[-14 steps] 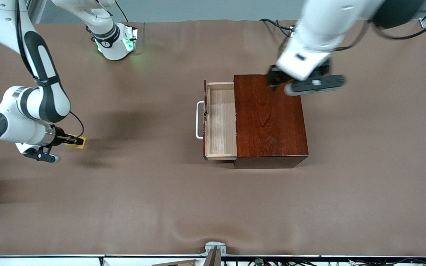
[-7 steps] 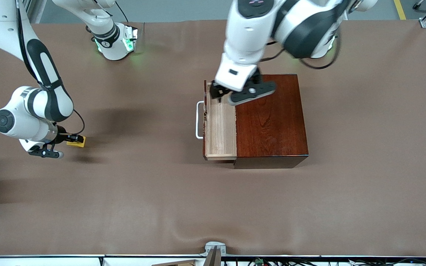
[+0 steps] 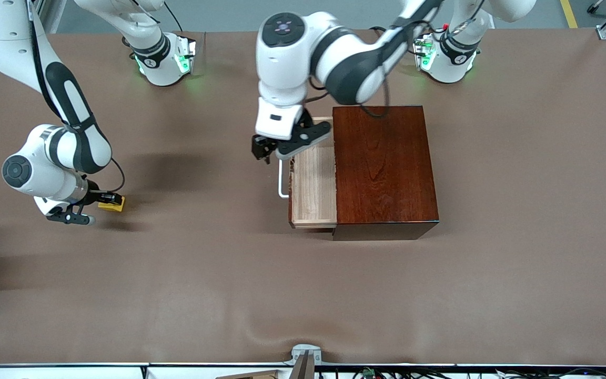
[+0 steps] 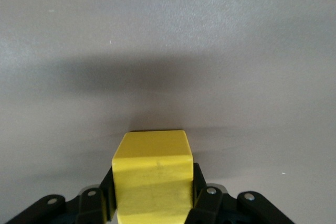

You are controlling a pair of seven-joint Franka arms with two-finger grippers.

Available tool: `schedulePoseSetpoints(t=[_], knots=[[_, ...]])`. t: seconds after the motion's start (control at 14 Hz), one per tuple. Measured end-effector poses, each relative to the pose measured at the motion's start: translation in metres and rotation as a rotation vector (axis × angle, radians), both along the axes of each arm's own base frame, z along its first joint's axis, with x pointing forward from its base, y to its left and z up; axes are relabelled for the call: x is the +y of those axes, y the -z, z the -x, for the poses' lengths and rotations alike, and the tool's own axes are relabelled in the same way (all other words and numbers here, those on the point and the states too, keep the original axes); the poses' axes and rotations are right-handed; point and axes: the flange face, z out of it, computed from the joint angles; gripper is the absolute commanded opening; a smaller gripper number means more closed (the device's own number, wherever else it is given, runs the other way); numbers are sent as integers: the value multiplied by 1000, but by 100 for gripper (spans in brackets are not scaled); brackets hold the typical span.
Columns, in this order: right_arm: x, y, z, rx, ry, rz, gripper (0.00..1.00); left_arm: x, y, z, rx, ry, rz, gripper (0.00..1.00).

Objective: Open drawer, take yellow block, close drawer
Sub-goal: 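Carry the block away with the right gripper while the left gripper returns, then set the block on the table with the right gripper and open it, then push the drawer shut with the left gripper while the right gripper withdraws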

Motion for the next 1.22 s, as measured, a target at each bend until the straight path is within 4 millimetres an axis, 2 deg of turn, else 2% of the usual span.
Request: schedulePoseSetpoints(t=[0.14, 0.29, 0.57, 0.79, 0.93, 1.22], knots=[[0, -6, -6, -9, -10, 0, 100, -22, 25, 13, -17, -29, 3, 100], [0, -22, -16, 29, -15, -15, 100, -32, 47, 15, -18, -68, 13, 100], [-5, -100, -45, 41, -12, -37, 100, -42, 87, 15, -34, -141, 20, 100], [-14, -159, -50, -6, -3, -42, 100, -54, 124, 24, -68, -184, -1, 100], [-9, -193, -47, -32, -14, -48, 100, -58, 133, 27, -75, -214, 7, 100], [2, -254, -42, 16, -36, -73, 100, -54, 135, 21, -80, -231, -1, 100]])
